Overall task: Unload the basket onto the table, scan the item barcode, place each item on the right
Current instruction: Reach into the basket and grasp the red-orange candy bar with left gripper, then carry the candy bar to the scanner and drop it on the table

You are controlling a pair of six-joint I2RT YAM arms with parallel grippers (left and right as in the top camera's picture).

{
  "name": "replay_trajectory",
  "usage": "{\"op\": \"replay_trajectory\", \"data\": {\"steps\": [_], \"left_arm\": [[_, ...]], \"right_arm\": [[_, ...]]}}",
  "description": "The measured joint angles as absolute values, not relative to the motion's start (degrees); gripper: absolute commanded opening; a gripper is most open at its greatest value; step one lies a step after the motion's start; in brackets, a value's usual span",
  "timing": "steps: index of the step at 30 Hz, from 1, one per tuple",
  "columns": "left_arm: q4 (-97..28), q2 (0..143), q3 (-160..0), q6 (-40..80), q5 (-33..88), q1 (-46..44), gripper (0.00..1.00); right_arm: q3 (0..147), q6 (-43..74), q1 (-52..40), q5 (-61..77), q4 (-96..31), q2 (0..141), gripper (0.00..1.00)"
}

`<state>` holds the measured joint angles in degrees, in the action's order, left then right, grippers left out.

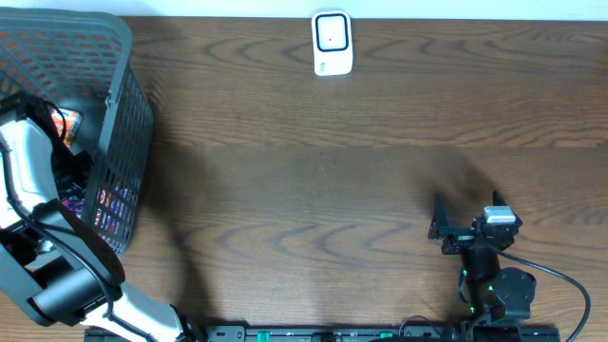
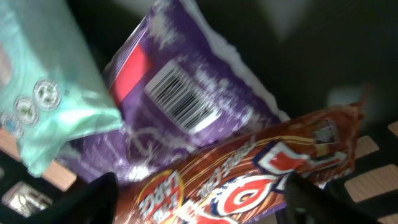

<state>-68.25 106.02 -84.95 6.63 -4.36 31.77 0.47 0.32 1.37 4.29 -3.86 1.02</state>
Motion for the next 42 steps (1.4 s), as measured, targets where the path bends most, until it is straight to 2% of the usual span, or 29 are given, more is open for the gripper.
{"op": "replay_trajectory", "data": {"steps": [7,13,15,16,17,26,32,42], "left_arm": [[-64.82,106.02,-82.46,6.17,-2.52,31.77,0.75],[-63.35,105.91,-80.73,6.07,-0.93,31.68,0.41],[-63.11,105.86,-80.53,5.78,-0.1,31.55,0.27],[-63.0,105.86,-80.42,5.78,0.23,31.53,0.13],[-62.92,105.86,-80.36,5.74,0.84,31.48,0.08],[-63.31,105.65,-80.44,5.98,3.16,31.55,0.08],[-65.49,104.73,-86.74,6.26,3.77,31.62,0.07],[-49.39,83.0,-97.43,17.3,5.15,31.64,0.07]], "right_arm": [[0.47,0.32,1.37,4.29,-3.86,1.02,0.99],[0.47,0.32,1.37,4.29,-3.86,1.02,0.99],[0.47,0.3,1.37,4.29,-3.86,1.02,0.99],[0.47,0.32,1.37,4.29,-3.86,1.02,0.99],[0.47,0.3,1.37,4.29,-3.86,1.02,0.99],[0.47,0.32,1.37,4.29,-3.86,1.02,0.99],[0.47,0.32,1.37,4.29,-3.84,1.02,0.99],[0.47,0.32,1.37,4.29,-3.86,1.02,0.99]]}}
